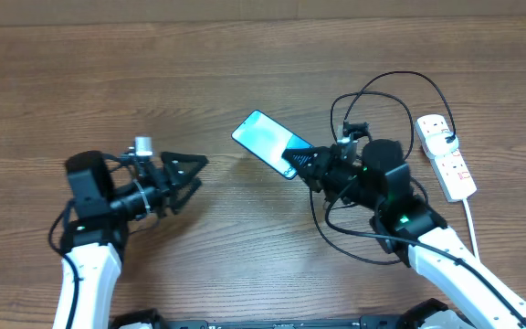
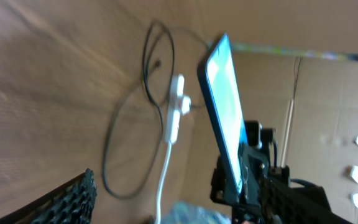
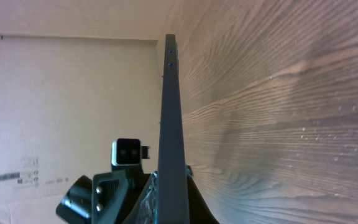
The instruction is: Plug charger to phone and switch on socket
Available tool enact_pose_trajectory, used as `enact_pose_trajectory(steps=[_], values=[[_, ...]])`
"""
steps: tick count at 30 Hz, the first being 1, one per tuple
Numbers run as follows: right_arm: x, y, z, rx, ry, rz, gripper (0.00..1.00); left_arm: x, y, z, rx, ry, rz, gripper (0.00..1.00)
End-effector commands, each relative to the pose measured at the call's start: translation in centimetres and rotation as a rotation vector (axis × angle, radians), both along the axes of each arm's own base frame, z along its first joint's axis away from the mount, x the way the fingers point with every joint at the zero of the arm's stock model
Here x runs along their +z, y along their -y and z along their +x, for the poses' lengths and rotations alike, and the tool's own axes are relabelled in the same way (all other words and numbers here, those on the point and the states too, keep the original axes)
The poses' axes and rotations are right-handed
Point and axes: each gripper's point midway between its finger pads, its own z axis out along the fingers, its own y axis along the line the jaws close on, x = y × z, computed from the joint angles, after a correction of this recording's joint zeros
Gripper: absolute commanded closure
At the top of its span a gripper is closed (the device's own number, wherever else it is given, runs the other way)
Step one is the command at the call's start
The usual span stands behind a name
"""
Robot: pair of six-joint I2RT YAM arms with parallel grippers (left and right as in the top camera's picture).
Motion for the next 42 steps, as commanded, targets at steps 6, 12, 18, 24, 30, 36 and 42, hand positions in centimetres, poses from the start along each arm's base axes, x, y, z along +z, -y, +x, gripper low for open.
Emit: enact_pose_trajectory(steps=[6,12,18,24,30,36,42], values=[[0.5,-3.4,-1.5,-0.123,-0.144,0.102,0.96,1.5,3.9,1.7,0.076,-0.091,-0.078,0.24],[0.4,-5.1,-3.1,-0.110,-0.263,0.174,0.96,0.8,5.1,1.7,0.119,-0.188,-0.098,0.34],[1.4,-6.3,-4.1,-0.080,-0.270,0.219,0.96,0.6,6.3,1.2,0.119,-0.276,-0.142,0.51],[0.8,-7.0,-4.7,-0.052,-0.286,0.206,0.96,0.6,6.3,1.2,0.126,-0.293,-0.152,0.69],[-0.2,-7.3,-4.9,-0.034,-0.315,0.187,0.96,0.5,6.0,1.5,0.149,-0.292,-0.146,0.95],[-0.3,-7.3,-4.9,-0.035,-0.315,0.185,0.80,0.2,5.5,2.0,0.194,-0.285,-0.129,0.96],[-3.6,-5.6,-4.7,-0.025,-0.175,-0.064,0.38,-0.7,4.3,3.0,0.245,-0.191,-0.020,0.95]])
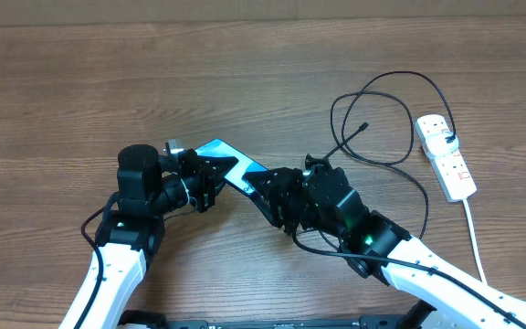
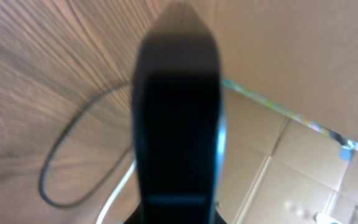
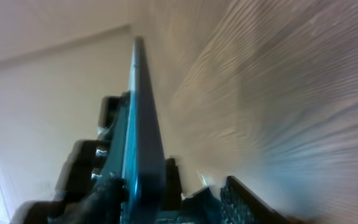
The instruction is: Plug charger to phone and switch on socket
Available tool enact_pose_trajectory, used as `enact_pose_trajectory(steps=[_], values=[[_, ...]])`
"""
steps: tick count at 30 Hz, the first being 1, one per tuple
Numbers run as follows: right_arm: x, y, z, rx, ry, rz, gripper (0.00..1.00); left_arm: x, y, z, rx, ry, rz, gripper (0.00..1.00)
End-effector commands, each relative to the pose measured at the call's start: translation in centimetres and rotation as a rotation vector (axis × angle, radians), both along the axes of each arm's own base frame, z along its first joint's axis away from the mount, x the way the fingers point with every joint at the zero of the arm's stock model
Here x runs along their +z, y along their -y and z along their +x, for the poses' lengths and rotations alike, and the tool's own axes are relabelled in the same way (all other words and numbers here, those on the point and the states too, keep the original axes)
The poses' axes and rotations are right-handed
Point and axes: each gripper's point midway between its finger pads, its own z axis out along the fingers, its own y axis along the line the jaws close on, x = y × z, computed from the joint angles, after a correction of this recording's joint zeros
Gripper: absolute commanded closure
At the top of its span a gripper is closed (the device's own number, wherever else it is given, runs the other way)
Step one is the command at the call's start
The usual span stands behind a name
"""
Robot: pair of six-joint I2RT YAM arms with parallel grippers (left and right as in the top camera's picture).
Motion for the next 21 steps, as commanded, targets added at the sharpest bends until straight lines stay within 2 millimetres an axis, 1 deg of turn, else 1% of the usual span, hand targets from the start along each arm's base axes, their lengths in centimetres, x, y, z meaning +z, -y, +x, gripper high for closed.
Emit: enact_pose_trajectory(steps=[1,2,3,4,5,6,8,11,12,13,14,16,19,21], values=[[-2.0,1.6,0.7,0.035,0.172,-0.223,0.29,-0.8,-1.2,1.0,0.026,0.094,0.136,0.96],[-2.7,2.4,1.1,0.026,0.197,-0.286,0.24,-1.2,-1.5,0.9,0.027,0.096,0.168,0.96],[-3.4,3.4,1.6,0.012,0.226,-0.360,0.16,-1.6,-1.7,0.8,0.025,0.094,0.191,0.96],[-3.9,4.5,2.1,0.000,0.263,-0.436,0.05,-2.1,-2.0,0.7,0.022,0.085,0.215,0.96],[-4.3,5.6,2.8,-0.017,0.297,-0.510,0.00,-2.7,-2.3,0.4,0.016,0.073,0.235,0.96],[-4.9,7.5,3.8,-0.050,0.331,-0.612,0.00,-3.1,-2.5,0.1,0.009,0.059,0.248,0.96],[-5.6,10.2,4.8,-0.083,0.354,-0.746,0.00,-3.7,-2.8,-0.4,-0.024,0.041,0.245,0.96],[-5.9,12.9,6.1,-0.072,0.399,-0.873,0.01,-3.6,-2.9,-0.8,-0.097,0.064,0.200,0.96],[-5.9,13.9,6.7,-0.069,0.413,-0.905,0.06,-3.8,-2.9,-0.9,-0.119,0.058,0.175,0.96],[-5.9,14.8,7.1,-0.073,0.415,-0.927,0.11,-4.0,-2.9,-1.0,-0.137,0.050,0.149,0.96],[-6.0,15.4,7.4,-0.081,0.407,-0.934,0.13,-4.3,-2.8,-1.1,-0.162,0.037,0.115,0.96],[-6.2,17.3,7.9,-0.107,0.361,-0.935,0.14,-4.6,-2.3,-1.4,-0.216,0.017,0.044,0.96],[-6.3,20.7,9.1,-0.177,0.281,-0.961,0.18,-3.9,-0.5,-1.8,-0.358,0.062,-0.111,0.96],[-6.0,22.4,10.2,-0.210,0.259,-0.986,0.23,-3.5,0.2,-1.9,-0.428,0.087,-0.190,0.96]])
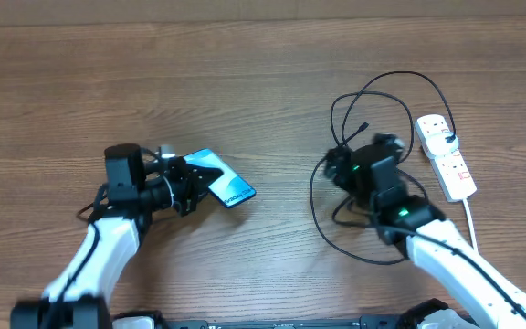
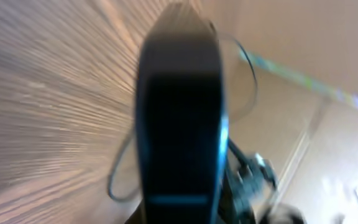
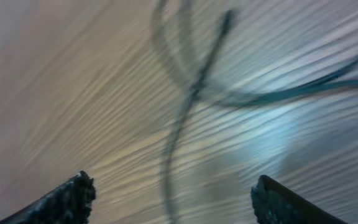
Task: Plug charger to phone and switch on socket
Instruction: 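Grasp the black USB-C cable plug with right gripper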
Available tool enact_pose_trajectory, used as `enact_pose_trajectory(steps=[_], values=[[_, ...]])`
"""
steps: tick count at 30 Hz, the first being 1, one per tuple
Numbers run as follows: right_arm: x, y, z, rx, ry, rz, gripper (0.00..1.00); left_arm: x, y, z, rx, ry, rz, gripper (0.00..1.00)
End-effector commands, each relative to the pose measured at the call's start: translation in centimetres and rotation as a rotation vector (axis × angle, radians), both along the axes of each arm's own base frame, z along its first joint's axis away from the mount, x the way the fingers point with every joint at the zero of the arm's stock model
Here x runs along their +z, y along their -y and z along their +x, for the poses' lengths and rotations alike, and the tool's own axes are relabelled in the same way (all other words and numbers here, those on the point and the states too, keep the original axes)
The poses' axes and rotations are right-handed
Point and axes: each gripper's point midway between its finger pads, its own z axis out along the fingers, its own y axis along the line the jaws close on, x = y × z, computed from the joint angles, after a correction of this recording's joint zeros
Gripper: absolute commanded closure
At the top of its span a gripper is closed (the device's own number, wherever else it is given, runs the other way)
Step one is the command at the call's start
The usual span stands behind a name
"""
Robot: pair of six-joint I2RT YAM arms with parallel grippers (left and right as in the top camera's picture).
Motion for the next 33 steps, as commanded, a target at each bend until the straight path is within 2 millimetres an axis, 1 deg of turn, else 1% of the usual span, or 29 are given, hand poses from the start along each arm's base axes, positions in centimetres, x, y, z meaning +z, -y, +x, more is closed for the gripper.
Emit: enact_pose_trajectory(steps=[1,2,5,6,8,11,14,16,19,22,24,26,28,31,33], values=[[1.8,2.5,3.0,-0.038,0.041,-0.054,0.25,2.6,2.6,-2.0,-0.245,0.045,-0.237,0.96],[1.7,3.3,3.7,-0.066,0.033,-0.063,0.25,2.6,2.8,-2.0,-0.265,0.044,-0.259,0.96],[0.9,4.4,6.0,-0.088,-0.017,-0.089,0.26,2.4,3.2,-2.0,-0.304,0.037,-0.298,0.96],[0.2,4.4,7.0,-0.092,-0.062,-0.103,0.30,2.2,3.3,-1.9,-0.305,0.029,-0.301,0.96],[-0.6,4.2,8.0,-0.090,-0.113,-0.116,0.33,2.0,3.3,-1.9,-0.302,0.019,-0.303,0.96],[-1.8,3.8,10.1,-0.088,-0.188,-0.136,0.38,2.1,3.3,-1.9,-0.300,0.015,-0.304,0.96],[-3.3,3.5,11.3,-0.100,-0.254,-0.146,0.47,2.1,3.3,-1.9,-0.301,0.015,-0.305,0.96],[-5.1,3.8,11.6,-0.156,-0.299,-0.138,0.49,2.2,3.3,-2.0,-0.306,0.015,-0.309,0.96],[-7.1,4.2,11.4,-0.215,-0.336,-0.133,0.51,2.2,3.3,-2.1,-0.310,0.016,-0.312,0.96],[-8.9,3.7,10.9,-0.202,-0.382,-0.114,0.55,2.2,3.3,-2.1,-0.309,0.015,-0.311,0.96],[-9.8,3.0,10.5,-0.179,-0.415,-0.088,0.58,2.2,3.3,-2.0,-0.308,0.016,-0.311,0.96],[-10.4,2.2,10.1,-0.157,-0.441,-0.065,0.59,2.2,3.3,-2.0,-0.307,0.016,-0.311,0.96],[-10.7,2.0,9.7,-0.167,-0.458,-0.060,0.60,2.2,3.3,-2.0,-0.308,0.016,-0.311,0.96],[-10.9,1.9,8.9,-0.200,-0.488,-0.046,0.65,2.2,3.3,-2.0,-0.307,0.016,-0.311,0.96],[-10.9,2.0,9.0,-0.209,-0.485,-0.051,0.69,2.2,3.3,-2.0,-0.307,0.016,-0.311,0.96]])
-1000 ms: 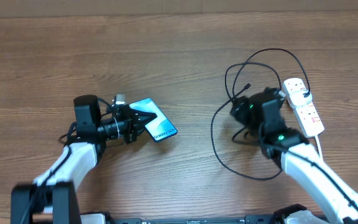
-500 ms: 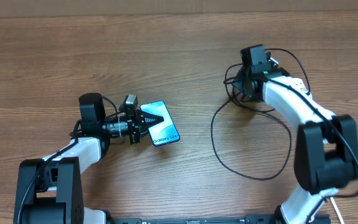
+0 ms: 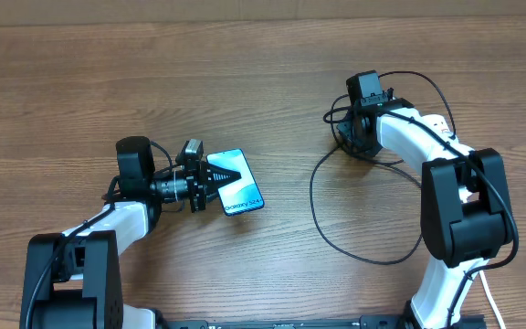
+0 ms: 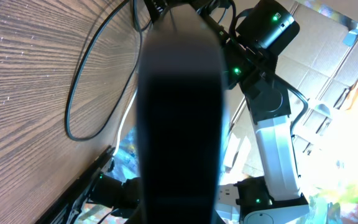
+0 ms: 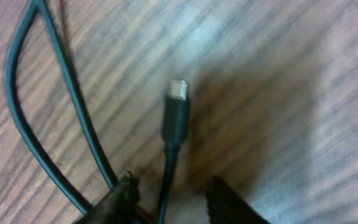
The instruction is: Plug charger to phone and switch on socket
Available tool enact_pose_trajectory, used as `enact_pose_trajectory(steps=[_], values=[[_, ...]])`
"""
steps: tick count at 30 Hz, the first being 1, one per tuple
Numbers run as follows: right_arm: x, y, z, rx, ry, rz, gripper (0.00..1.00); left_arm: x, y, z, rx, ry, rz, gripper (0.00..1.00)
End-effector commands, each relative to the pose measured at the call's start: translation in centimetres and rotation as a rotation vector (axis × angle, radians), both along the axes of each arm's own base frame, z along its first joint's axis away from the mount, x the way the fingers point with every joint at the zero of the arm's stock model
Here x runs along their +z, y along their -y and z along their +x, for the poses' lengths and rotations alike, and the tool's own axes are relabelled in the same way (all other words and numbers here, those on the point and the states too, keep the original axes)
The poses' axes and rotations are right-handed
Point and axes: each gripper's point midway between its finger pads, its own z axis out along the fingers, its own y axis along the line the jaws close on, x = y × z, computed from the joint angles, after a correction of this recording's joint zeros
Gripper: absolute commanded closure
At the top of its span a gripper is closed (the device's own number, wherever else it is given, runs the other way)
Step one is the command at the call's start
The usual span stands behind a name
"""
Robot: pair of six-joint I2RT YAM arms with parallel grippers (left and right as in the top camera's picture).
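Note:
The phone [image 3: 237, 193], screen up, sits low over the table left of centre with my left gripper [image 3: 215, 175] shut on its left end. In the left wrist view the phone [image 4: 180, 112] is a dark blurred slab filling the middle. The black charger cable [image 3: 312, 196] loops across the right side. Its plug [image 5: 176, 113] lies on the wood, metal tip pointing away. My right gripper [image 5: 169, 208] is open, its fingers [image 5: 124, 194] on either side of the cable just behind the plug. The socket strip is mostly hidden under my right arm.
The wooden table [image 3: 245, 73] carries only the phone, cable and strip. My right arm [image 3: 464, 210] reaches up the right side. Cardboard boxes [image 4: 328, 68] stand beyond the table in the left wrist view.
My right gripper has moved from the cable loop to the far end of the cable, with the plug now sharp just ahead of its fingers. The left gripper still holds the phone, slightly further right.
At first my right gripper held the phone up at the centre while the left was open at the left. Then both were on the phone. After that the left alone held it and the right was open over the cable, and it now straddles the cable behind the plug.

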Motion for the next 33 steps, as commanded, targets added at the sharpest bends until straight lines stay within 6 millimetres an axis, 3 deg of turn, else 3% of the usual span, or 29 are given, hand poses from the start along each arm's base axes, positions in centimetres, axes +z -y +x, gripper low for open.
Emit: enact_pose_trajectory(steps=[1,10,14,19,21,22,26,29,33], values=[[-1.8,-0.7,-0.9,-0.027,-0.050,0.020,0.71,0.8,0.3,-0.4,-0.040,0.010,-0.029,0.96],[-1.8,-1.1,-0.9,-0.014,-0.056,0.041,0.96,0.6,0.3,-0.1,-0.024,0.011,-0.016,0.96],[-0.9,-1.4,0.4,0.117,-0.013,0.011,0.96,0.7,0.3,-0.1,-0.029,0.031,-0.016,0.96],[4.7,-1.3,2.4,0.261,0.058,-0.032,0.96,2.3,0.4,0.4,-0.057,0.160,-0.034,0.96],[8.2,-1.7,3.0,0.319,0.101,-0.013,0.96,3.5,0.4,0.8,-0.080,0.208,-0.047,0.96],[12.1,-3.4,2.7,0.430,0.145,0.072,0.96,4.6,0.4,1.2,-0.102,0.255,-0.056,0.96],[18.1,-7.3,-1.4,0.692,0.185,0.259,0.96,7.4,0.5,2.4,-0.157,0.378,-0.077,0.96],[20.0,-7.8,-5.7,0.783,0.133,0.325,0.96,9.0,0.5,3.4,-0.186,0.454,-0.084,0.96],[21.9,-8.5,-11.2,0.880,0.049,0.420,0.96,9.6,0.4,4.8,-0.187,0.480,-0.081,0.96]])
